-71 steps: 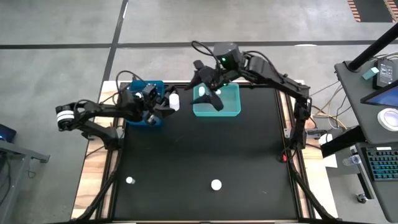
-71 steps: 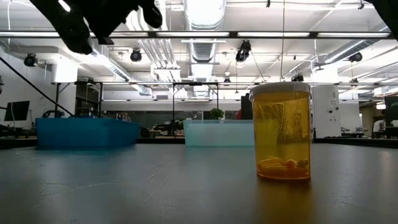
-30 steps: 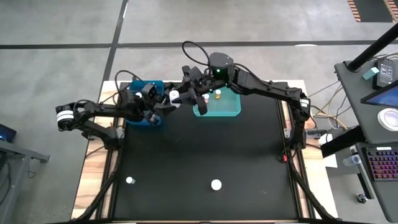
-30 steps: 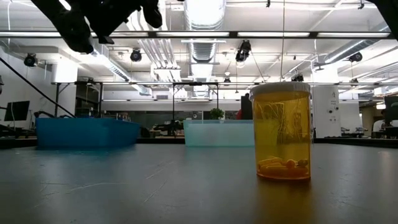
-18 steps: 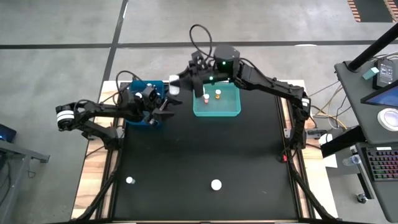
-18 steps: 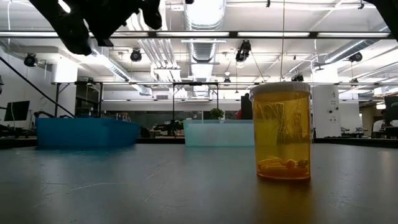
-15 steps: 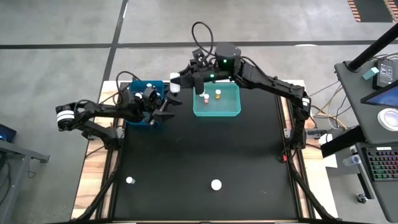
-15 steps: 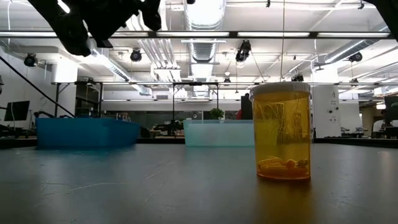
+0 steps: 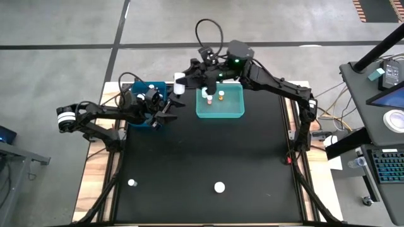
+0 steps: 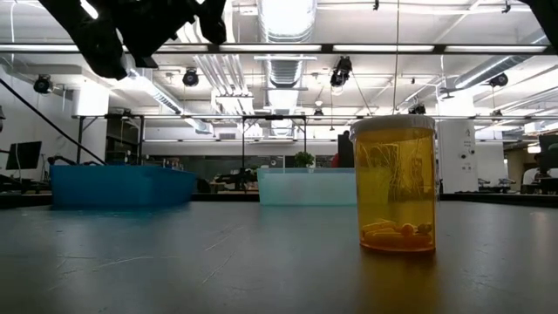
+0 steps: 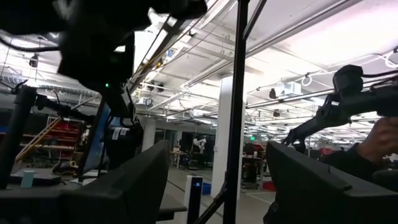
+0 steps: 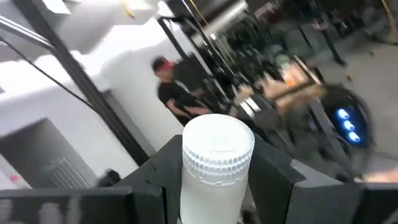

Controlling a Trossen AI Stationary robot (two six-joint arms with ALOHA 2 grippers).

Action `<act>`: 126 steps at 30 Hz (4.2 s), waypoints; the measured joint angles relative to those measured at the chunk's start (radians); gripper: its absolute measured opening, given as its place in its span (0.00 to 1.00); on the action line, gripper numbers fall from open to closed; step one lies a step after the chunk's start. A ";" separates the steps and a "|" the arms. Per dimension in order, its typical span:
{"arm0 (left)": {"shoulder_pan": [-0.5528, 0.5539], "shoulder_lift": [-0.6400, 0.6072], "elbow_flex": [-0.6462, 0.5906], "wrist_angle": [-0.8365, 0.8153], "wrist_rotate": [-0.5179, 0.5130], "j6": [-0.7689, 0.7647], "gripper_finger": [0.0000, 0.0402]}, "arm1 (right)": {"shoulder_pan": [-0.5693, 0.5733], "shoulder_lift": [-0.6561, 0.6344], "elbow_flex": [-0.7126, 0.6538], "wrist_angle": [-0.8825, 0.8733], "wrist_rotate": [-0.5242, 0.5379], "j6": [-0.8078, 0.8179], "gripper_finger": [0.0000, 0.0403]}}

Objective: Pick and place medicine bottles into bin by pill shape (circle, oval)
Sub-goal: Put the white capsule bottle into the blue bin, then put the orange capsule bottle into the blue bin

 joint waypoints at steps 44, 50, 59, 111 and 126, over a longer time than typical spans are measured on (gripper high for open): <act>0.253 -0.667 -0.069 -1.161 -0.407 0.676 0.60 | -0.060 0.165 -0.132 -0.021 0.606 -0.777 0.35; 0.253 -0.777 -0.097 -1.165 -0.461 0.676 0.60 | -0.059 0.325 -0.132 0.143 0.600 -0.796 0.35; 0.253 -0.852 -0.147 -1.140 -0.533 0.685 0.60 | -0.052 0.571 -0.048 0.338 0.555 -0.682 0.35; 0.253 -0.868 -0.162 -1.117 -0.532 0.676 0.60 | 0.005 0.335 0.246 -0.948 0.562 -0.831 0.54; 0.253 -0.790 -0.162 -1.056 -0.532 0.683 0.60 | -0.035 0.313 0.237 -1.221 0.744 -0.590 0.54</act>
